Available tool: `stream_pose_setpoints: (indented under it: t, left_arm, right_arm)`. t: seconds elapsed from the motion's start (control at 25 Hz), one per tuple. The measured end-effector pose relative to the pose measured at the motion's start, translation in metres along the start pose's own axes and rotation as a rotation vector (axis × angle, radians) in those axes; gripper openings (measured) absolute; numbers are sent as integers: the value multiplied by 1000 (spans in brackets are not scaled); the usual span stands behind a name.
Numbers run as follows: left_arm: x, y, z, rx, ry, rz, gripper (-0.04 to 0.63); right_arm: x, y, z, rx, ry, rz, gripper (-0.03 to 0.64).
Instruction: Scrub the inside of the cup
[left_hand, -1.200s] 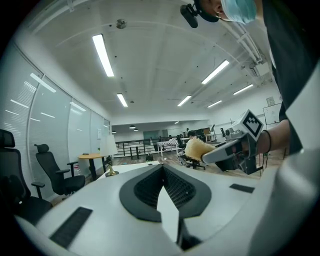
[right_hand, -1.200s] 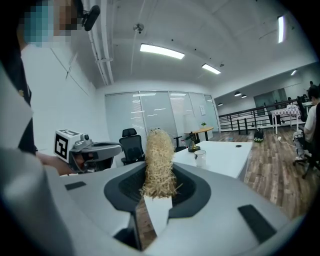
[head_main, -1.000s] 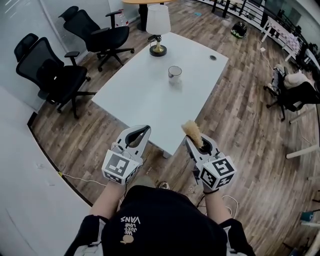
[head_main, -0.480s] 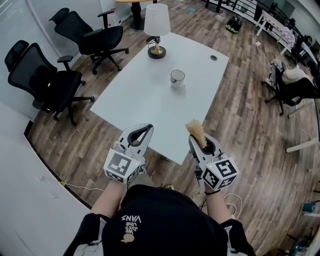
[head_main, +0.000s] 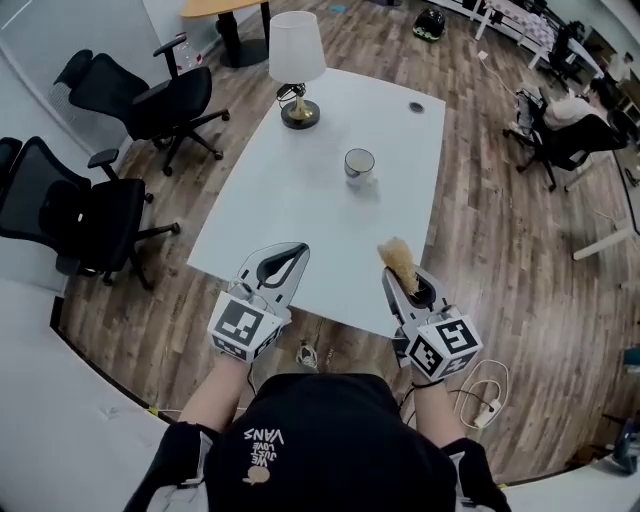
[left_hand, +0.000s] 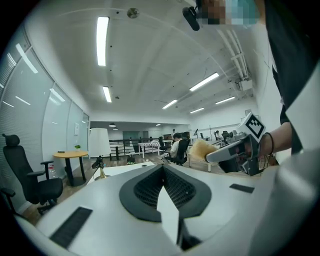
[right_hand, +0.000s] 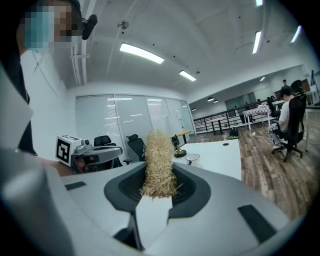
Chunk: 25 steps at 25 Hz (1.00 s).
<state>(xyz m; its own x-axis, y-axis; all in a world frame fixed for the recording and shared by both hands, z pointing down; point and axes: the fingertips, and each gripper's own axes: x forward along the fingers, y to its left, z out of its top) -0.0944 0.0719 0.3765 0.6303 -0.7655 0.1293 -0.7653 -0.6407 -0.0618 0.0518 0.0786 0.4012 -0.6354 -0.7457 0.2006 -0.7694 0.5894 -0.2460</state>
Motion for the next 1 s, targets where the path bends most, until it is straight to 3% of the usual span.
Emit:
stream_pose_setpoints:
  t: [0.4, 1.0]
  left_arm:
    - [26, 24, -11, -24, -1, -53, 11]
    - [134, 78, -15, 11, -16, -44, 11]
  right_arm:
    - [18, -17, -1, 23, 5, -75, 100]
    - [93, -107, 18, 49, 29, -30, 100]
